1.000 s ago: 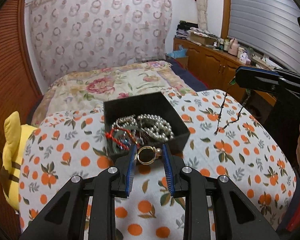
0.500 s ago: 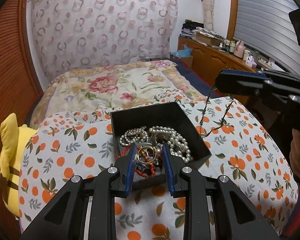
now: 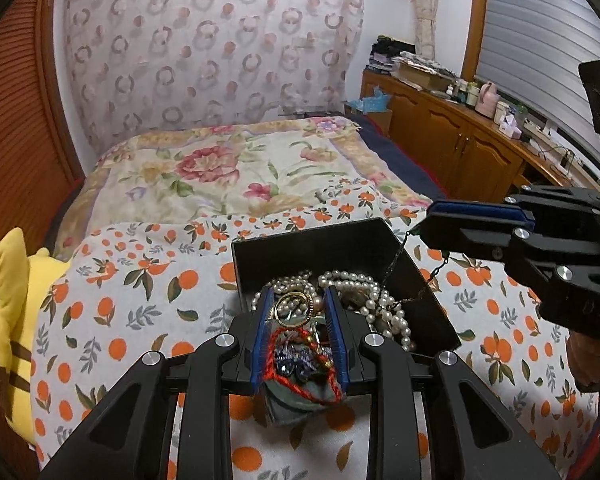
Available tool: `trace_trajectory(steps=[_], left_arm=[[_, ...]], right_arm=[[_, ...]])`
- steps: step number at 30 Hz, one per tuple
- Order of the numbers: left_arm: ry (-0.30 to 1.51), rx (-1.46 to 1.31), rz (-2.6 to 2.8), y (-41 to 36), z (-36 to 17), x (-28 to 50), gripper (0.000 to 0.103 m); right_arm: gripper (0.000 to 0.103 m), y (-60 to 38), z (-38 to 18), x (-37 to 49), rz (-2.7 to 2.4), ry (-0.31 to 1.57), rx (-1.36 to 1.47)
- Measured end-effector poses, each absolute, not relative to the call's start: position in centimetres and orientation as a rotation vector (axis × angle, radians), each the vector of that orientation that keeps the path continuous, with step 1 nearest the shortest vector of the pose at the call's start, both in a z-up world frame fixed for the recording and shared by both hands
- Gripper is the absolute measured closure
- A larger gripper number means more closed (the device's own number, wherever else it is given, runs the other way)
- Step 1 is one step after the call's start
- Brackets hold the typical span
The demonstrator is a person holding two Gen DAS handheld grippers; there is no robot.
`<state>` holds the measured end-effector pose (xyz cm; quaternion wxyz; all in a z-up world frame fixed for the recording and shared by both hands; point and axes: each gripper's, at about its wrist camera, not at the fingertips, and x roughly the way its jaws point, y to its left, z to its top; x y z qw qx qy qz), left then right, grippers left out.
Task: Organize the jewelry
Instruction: 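Lower the ring and chain into the black box and open both tools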
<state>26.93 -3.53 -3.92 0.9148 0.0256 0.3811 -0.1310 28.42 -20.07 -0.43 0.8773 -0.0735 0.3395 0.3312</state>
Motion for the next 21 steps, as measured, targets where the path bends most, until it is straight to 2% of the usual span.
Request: trace_trajectory(steps=[4,6,19,20,21], left_arm=[[0.784,0.055,-0.271,-3.7,-4.0,27.8,0.078],[0.783,0.056,-0.270,-3.7,-4.0,28.1,0.078],[0.779,0.063,-0.244,-3.8,-4.3,29.6,0.078],[0.780,0.063,-0.242,-3.9,-4.3,29.6,0.078],[0.780,0.062,-0.240,-3.9,-4.3,29.6,0.073]], right_arm=[[0.088,-20.2,-0.6,28.6,0.691,0.711,-0.147],[0.083,-20.3,-0.7,28.6,0.691,0.711,-0.146],[0.083,-22.0,-2.0,27.5,0.645,0.736,-0.123],[0.083,-22.2,-2.1,27.4,0.642,0.736,-0.120],[0.083,-22.4,-2.1,27.3,0.637,0.736,-0.117]])
